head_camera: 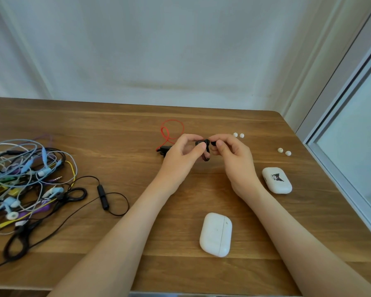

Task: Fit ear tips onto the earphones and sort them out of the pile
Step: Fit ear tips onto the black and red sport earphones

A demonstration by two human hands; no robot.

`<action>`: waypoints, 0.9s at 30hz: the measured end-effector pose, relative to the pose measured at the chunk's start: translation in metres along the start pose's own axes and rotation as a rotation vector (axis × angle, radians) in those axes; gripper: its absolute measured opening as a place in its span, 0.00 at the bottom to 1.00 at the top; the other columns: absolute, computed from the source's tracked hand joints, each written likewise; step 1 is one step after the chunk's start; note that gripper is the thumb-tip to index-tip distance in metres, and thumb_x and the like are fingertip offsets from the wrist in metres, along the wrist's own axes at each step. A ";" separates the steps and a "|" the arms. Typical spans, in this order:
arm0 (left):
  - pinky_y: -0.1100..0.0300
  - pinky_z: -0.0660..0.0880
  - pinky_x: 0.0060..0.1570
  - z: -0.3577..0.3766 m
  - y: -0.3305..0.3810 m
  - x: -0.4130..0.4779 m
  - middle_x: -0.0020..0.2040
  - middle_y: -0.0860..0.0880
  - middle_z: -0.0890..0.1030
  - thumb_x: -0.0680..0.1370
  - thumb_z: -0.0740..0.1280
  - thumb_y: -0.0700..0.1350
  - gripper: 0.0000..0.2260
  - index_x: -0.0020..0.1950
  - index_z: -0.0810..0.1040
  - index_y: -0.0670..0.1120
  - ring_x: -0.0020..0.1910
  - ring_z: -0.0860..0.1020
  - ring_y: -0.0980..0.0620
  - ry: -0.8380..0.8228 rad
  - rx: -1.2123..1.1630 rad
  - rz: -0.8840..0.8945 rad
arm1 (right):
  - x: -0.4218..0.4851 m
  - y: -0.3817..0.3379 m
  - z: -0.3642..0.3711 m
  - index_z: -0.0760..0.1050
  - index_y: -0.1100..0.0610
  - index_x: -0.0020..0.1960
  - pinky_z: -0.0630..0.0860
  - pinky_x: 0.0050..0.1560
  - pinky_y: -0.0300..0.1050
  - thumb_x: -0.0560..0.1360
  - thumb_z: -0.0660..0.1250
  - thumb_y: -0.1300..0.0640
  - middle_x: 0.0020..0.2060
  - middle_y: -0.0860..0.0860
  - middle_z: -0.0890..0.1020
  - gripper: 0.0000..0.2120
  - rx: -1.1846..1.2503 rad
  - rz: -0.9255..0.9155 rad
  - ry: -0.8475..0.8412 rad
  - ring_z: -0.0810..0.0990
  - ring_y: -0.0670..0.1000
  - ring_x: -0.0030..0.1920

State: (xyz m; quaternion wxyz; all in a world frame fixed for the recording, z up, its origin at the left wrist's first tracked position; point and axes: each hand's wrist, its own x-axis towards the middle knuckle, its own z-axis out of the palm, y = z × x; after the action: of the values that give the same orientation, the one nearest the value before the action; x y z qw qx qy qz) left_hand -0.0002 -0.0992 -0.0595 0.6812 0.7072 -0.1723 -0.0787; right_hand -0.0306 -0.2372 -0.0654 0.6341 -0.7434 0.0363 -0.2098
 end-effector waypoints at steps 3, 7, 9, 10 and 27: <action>0.71 0.72 0.44 -0.002 -0.002 0.002 0.42 0.52 0.84 0.81 0.62 0.43 0.08 0.60 0.74 0.48 0.43 0.81 0.60 -0.023 0.015 -0.009 | 0.000 0.000 0.000 0.79 0.50 0.47 0.76 0.51 0.39 0.79 0.58 0.68 0.40 0.47 0.82 0.16 0.036 0.018 -0.026 0.80 0.44 0.44; 0.72 0.72 0.43 -0.003 -0.005 0.003 0.43 0.51 0.84 0.81 0.61 0.43 0.10 0.63 0.73 0.49 0.44 0.81 0.59 -0.067 0.036 -0.016 | 0.001 -0.002 0.000 0.78 0.52 0.49 0.76 0.50 0.37 0.78 0.61 0.68 0.43 0.49 0.81 0.13 0.074 0.042 -0.034 0.79 0.45 0.45; 0.73 0.72 0.43 -0.003 -0.004 0.004 0.43 0.52 0.84 0.82 0.61 0.43 0.12 0.65 0.73 0.49 0.44 0.81 0.62 -0.069 0.035 -0.026 | 0.002 -0.002 -0.001 0.76 0.52 0.50 0.75 0.49 0.37 0.78 0.62 0.68 0.44 0.49 0.80 0.11 0.092 0.070 -0.023 0.78 0.44 0.45; 0.71 0.73 0.46 -0.003 -0.005 0.004 0.43 0.52 0.84 0.82 0.61 0.43 0.13 0.66 0.72 0.49 0.45 0.81 0.62 -0.076 0.036 -0.030 | 0.002 -0.002 -0.001 0.76 0.53 0.50 0.75 0.49 0.38 0.78 0.63 0.67 0.45 0.49 0.80 0.10 0.103 0.089 -0.019 0.77 0.44 0.44; 0.52 0.72 0.62 -0.005 -0.006 0.004 0.45 0.52 0.85 0.78 0.68 0.47 0.11 0.59 0.74 0.57 0.50 0.81 0.56 -0.096 0.144 -0.033 | 0.004 -0.001 -0.003 0.77 0.57 0.48 0.74 0.38 0.40 0.79 0.64 0.62 0.38 0.48 0.81 0.04 0.101 0.210 -0.031 0.76 0.44 0.36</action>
State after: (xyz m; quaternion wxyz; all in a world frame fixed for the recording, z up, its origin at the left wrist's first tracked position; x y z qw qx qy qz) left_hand 0.0065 -0.0960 -0.0649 0.6182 0.7525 -0.1981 -0.1111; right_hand -0.0285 -0.2411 -0.0627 0.6897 -0.7058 0.0935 -0.1321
